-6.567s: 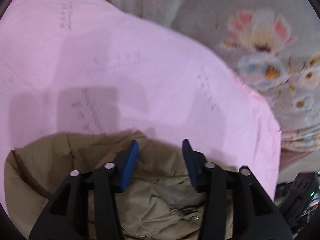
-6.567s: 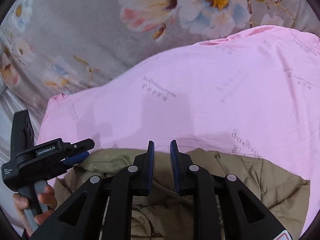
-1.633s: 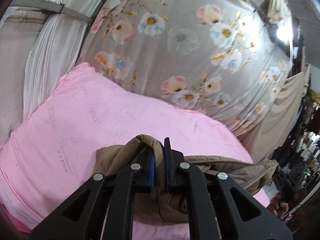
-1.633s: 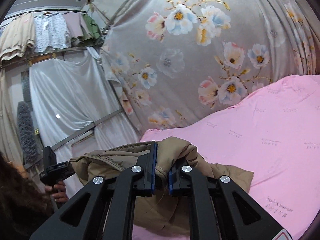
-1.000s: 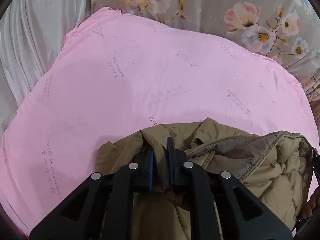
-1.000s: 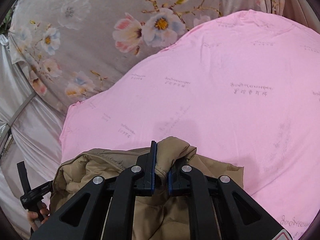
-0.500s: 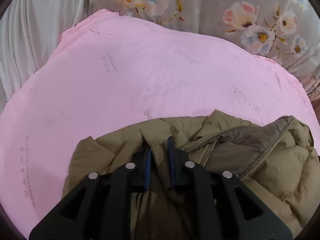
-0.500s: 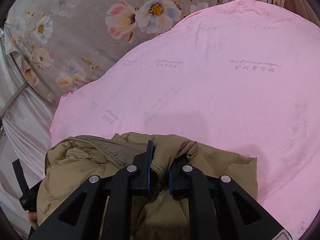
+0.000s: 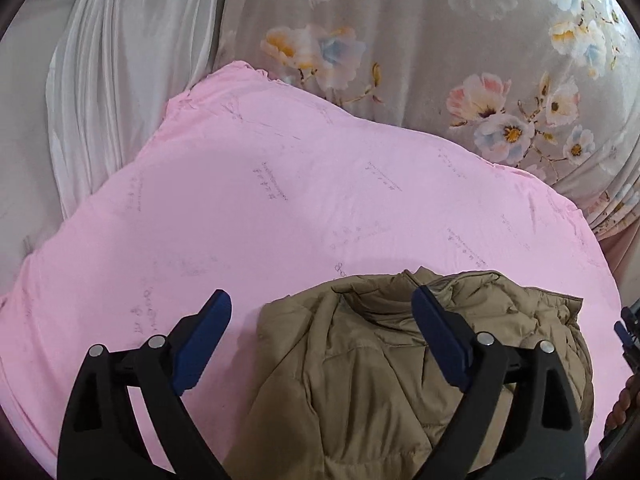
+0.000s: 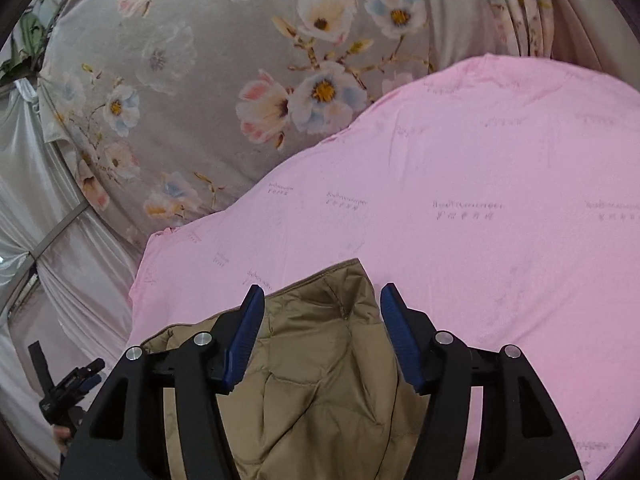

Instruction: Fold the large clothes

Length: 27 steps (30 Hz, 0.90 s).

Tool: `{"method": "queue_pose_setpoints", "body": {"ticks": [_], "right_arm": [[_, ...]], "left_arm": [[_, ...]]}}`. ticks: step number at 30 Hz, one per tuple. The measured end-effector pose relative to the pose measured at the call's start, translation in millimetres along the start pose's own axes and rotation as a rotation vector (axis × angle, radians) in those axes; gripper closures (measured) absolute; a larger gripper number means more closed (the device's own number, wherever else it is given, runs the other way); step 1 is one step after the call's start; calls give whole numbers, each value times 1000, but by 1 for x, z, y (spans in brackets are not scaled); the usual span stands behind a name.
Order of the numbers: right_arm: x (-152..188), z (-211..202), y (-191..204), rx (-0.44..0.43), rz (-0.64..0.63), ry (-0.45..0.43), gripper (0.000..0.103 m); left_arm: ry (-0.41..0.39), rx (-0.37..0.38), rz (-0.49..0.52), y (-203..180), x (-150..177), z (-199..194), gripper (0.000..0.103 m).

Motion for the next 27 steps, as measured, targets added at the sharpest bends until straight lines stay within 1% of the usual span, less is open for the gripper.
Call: {"method": "queue_pose_setpoints", "body": {"ticks": [2, 3, 4, 5, 6, 7, 8, 9, 10, 11, 13, 15, 18, 19, 21, 23, 27], "right_arm": [[-5, 7, 26, -33, -61, 25, 47], [-7, 15, 44, -48, -110, 45, 58], [-6, 24, 62, -52, -160, 62, 69], [-6, 34, 81, -58, -220, 82, 74], [-5, 45, 101, -63, -282, 100, 83], [-2, 53, 115, -59, -331, 112, 91], [-1, 65, 130, -53, -383, 130, 93], [1, 73, 139, -54, -415, 144, 95], [3, 85, 148, -60, -438, 166, 98], [6, 97, 151, -65, -447, 194, 98], [13, 121, 149, -54, -453, 258, 98], [23, 146, 133, -6, -452, 323, 98], [37, 166, 98, 43, -389, 380, 100], [41, 168, 89, 48, -366, 383, 103], [46, 171, 71, 27, -301, 379, 103], [47, 174, 65, 4, -252, 374, 103], [51, 181, 64, -16, -215, 370, 103]], "left_arm": [[19, 32, 35, -18, 2, -6, 21], [45, 52, 77, -37, 7, -5, 29], [61, 63, 106, -51, 13, -4, 35], [77, 71, 138, -68, 17, 1, 37], [95, 78, 174, -87, 24, 8, 44], [116, 81, 205, -104, 30, 16, 53], [128, 77, 225, -113, 34, 24, 61], [156, 63, 245, -126, 39, 38, 75], [185, 58, 247, -133, 42, 50, 83], [225, 58, 231, -140, 46, 66, 84], [272, 44, 203, -142, 48, 90, 84], [277, 13, 185, -139, 46, 108, 85], [275, -16, 150, -128, 42, 126, 84], [269, -23, 136, -122, 42, 131, 84], [268, -24, 106, -111, 42, 143, 84], [253, -28, 99, -104, 42, 150, 85], [224, -44, 109, -106, 45, 154, 85]]}}
Point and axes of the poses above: each gripper's, at about its wrist camera, not at the fingertips, and z roughly the way its jaws point, y to its left, x to its underside, the point moved 6 cm from there along z, roughly the way its jaws point, and after that the axes turned 15 degrees about -z, right-handed, at the moved point
